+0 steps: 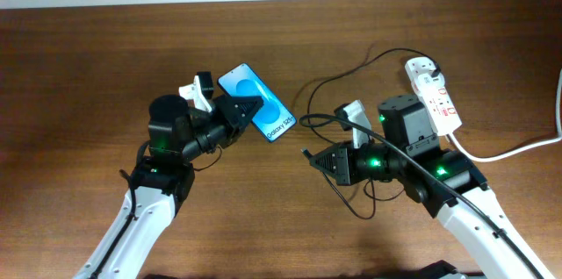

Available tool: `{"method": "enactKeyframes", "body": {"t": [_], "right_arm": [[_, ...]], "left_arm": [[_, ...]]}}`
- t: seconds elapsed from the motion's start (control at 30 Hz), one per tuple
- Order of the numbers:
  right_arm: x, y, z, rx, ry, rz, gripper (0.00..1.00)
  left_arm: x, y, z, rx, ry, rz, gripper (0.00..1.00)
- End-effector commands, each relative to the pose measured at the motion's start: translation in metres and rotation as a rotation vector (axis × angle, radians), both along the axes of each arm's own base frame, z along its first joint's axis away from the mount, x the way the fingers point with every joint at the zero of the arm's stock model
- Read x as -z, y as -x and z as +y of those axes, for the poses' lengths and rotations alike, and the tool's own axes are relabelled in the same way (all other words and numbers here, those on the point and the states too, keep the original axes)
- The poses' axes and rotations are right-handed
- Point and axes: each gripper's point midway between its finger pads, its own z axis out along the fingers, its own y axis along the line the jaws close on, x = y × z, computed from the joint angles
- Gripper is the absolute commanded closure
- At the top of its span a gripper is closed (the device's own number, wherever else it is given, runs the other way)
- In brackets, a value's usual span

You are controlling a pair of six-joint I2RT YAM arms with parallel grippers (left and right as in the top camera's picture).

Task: Plug charger to phone and switch on socket
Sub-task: 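Grasp the black cable plug with the right gripper, then push the cable plug up into the phone's bottom port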

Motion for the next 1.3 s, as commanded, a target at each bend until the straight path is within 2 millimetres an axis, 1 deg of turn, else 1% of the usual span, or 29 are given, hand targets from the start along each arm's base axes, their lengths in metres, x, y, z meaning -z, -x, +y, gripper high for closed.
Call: {"method": "enactKeyframes", "body": {"t": [0.0, 0.07, 0.17, 0.3, 0.47, 0.53, 0.6, 0.63, 0.77, 0.8, 0.87, 0.9, 0.97, 1.03, 1.2, 1.27], "right_arm": [[-0.010, 0.008, 0.012, -0.068, -0.083, 0.011, 0.96], [-0.007, 0.011, 0.019, -0.105, -0.106, 0.042, 0.96], [-0.009, 0.011, 0.027, -0.133, -0.118, 0.021, 0.96], [-0.018, 0.002, 0.031, -0.135, -0.141, -0.048, 0.96], [-0.018, -0.006, 0.029, -0.109, -0.123, -0.079, 0.96], [-0.019, -0.007, 0.029, -0.109, -0.125, -0.085, 0.96], [-0.020, -0.007, 0.030, -0.110, -0.127, -0.089, 0.96], [-0.020, -0.008, 0.030, -0.110, -0.128, -0.090, 0.96], [-0.024, -0.011, 0.031, -0.111, -0.139, -0.119, 0.96], [-0.024, -0.012, 0.032, -0.111, -0.139, -0.120, 0.96], [-0.016, -0.016, 0.033, -0.097, -0.138, -0.078, 0.96], [-0.012, -0.016, 0.036, -0.109, -0.143, -0.058, 0.96], [-0.011, -0.015, 0.038, -0.123, -0.154, -0.046, 0.96], [-0.015, -0.014, 0.040, -0.138, -0.172, -0.056, 0.96], [-0.018, -0.010, 0.042, -0.161, -0.194, -0.048, 0.96], [-0.024, -0.003, 0.043, -0.191, -0.222, -0.043, 0.96]], "left_arm": [[-0.011, 0.001, -0.002, -0.023, 0.126, 0.115, 1.00], [-0.012, 0.001, -0.002, -0.033, 0.148, 0.142, 1.00], [-0.011, 0.001, -0.002, -0.033, 0.148, 0.142, 1.00], [-0.011, 0.004, -0.004, -0.010, 0.142, 0.136, 1.00], [-0.014, 0.013, -0.011, 0.057, 0.160, 0.146, 1.00], [-0.017, 0.016, -0.006, 0.093, 0.179, 0.152, 1.00], [-0.019, 0.015, 0.005, 0.100, 0.194, 0.151, 1.00], [-0.019, 0.015, 0.007, 0.101, 0.192, 0.145, 1.00], [-0.020, 0.017, 0.006, 0.114, 0.190, 0.140, 1.00], [-0.020, 0.017, 0.006, 0.117, 0.191, 0.141, 1.00], [-0.020, 0.017, 0.006, 0.117, 0.191, 0.140, 1.00], [-0.020, 0.017, 0.006, 0.119, 0.185, 0.131, 1.00], [-0.020, 0.017, 0.006, 0.118, 0.182, 0.128, 1.00], [-0.019, 0.016, 0.006, 0.117, 0.170, 0.113, 1.00], [-0.019, 0.016, 0.007, 0.114, 0.168, 0.110, 1.00], [-0.019, 0.013, 0.008, 0.096, 0.163, 0.109, 1.00]]}}
